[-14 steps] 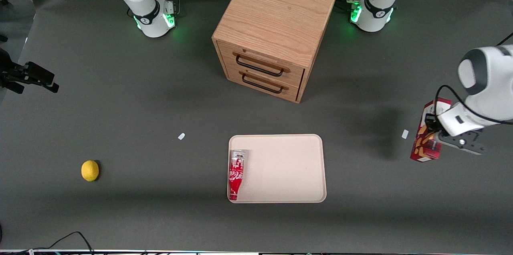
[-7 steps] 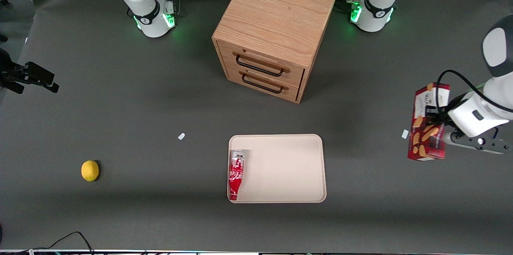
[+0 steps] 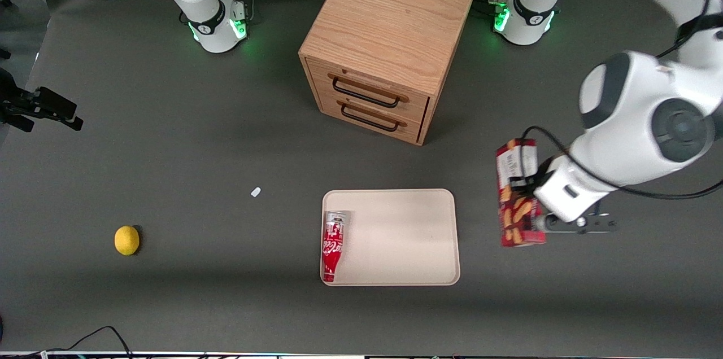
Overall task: Place red cookie box on tray
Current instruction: 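Carry the held cookie box over to the white tray's edge, then lower the cookie box upright into the tray and open the left gripper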
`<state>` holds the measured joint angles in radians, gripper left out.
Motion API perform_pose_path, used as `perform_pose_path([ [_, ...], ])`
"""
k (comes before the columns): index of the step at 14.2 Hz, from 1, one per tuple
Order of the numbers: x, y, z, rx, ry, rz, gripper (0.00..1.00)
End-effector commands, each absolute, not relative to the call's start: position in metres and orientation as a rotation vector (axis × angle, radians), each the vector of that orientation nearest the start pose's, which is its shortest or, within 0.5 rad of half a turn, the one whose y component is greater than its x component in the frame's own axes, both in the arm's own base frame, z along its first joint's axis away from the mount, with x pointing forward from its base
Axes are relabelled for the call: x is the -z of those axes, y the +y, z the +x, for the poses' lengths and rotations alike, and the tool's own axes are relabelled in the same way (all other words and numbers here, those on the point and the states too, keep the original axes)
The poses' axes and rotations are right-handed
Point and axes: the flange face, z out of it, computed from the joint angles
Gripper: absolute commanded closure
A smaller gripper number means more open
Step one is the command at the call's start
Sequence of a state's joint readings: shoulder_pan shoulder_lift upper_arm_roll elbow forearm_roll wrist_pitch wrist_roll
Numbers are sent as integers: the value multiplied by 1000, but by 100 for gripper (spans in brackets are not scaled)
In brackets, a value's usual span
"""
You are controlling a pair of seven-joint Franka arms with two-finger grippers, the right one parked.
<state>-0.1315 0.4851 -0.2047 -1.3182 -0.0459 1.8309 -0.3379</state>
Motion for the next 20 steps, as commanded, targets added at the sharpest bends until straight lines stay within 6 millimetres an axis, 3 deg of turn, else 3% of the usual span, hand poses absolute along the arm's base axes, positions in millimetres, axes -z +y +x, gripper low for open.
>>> perform_pose_path([
  [1, -425, -247, 689, 58, -151, -3270, 100],
  [6, -337, -291, 694, 150, -191, -3183, 100],
  [11, -282, -312, 690, 156, -132, -3167, 100],
  [15, -257, -315, 684, 147, -113, -3171, 100],
  [20, -248, -313, 682, 129, -109, -3160, 100],
])
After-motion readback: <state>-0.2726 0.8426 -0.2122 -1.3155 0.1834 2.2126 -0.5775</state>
